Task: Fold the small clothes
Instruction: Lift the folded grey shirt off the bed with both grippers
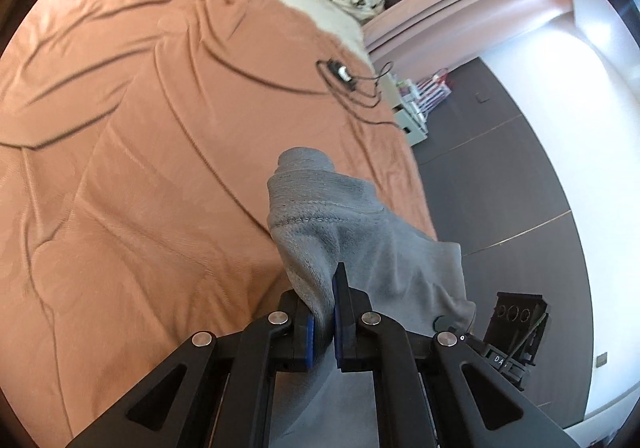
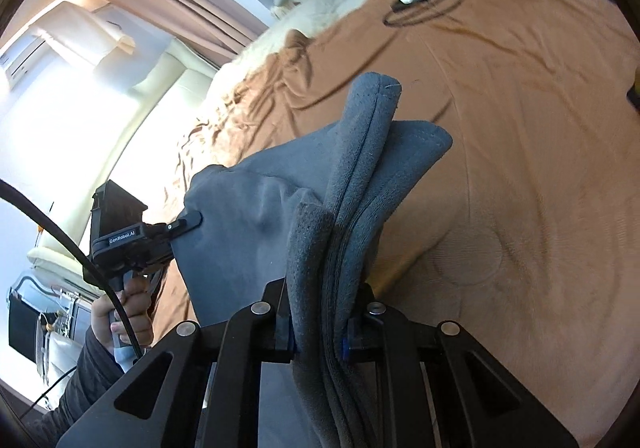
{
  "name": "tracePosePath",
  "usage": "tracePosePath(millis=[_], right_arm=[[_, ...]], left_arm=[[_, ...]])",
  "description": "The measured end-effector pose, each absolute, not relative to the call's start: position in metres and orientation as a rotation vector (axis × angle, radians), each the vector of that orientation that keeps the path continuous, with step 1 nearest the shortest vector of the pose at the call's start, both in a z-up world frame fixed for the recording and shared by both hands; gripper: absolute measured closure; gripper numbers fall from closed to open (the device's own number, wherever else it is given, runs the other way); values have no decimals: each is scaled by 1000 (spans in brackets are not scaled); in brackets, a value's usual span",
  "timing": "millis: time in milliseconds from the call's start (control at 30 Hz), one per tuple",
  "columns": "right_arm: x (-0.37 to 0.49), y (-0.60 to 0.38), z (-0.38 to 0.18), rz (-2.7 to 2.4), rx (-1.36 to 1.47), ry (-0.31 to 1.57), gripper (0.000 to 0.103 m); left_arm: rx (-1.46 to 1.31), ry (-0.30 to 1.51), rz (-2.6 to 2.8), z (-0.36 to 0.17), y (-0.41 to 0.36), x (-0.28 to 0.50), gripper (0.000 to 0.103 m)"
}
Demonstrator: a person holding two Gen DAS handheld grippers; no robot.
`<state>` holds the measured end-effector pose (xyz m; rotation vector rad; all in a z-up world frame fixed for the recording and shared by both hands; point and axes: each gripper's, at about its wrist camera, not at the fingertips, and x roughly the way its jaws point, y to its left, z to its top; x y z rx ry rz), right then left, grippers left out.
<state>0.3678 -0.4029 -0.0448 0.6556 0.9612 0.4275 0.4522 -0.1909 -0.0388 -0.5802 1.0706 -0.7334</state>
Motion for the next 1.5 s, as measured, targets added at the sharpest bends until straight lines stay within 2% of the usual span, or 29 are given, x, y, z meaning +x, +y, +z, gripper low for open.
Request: tracePosePath(millis=[767, 1033, 1167, 1500], right_arm=[[210, -394, 108, 521, 498, 685, 92], [177, -380, 129, 590, 447, 617, 92], [172, -367, 134, 620, 417, 614, 92], [225, -326, 144, 712, 331, 621, 92]], left_arm=[[-543, 773, -746, 129, -130, 311, 97], [-525, 693, -715, 169, -96, 271, 97], [-545, 658, -681, 177, -67, 255, 97], [-553, 574, -614, 197, 7, 240, 97]])
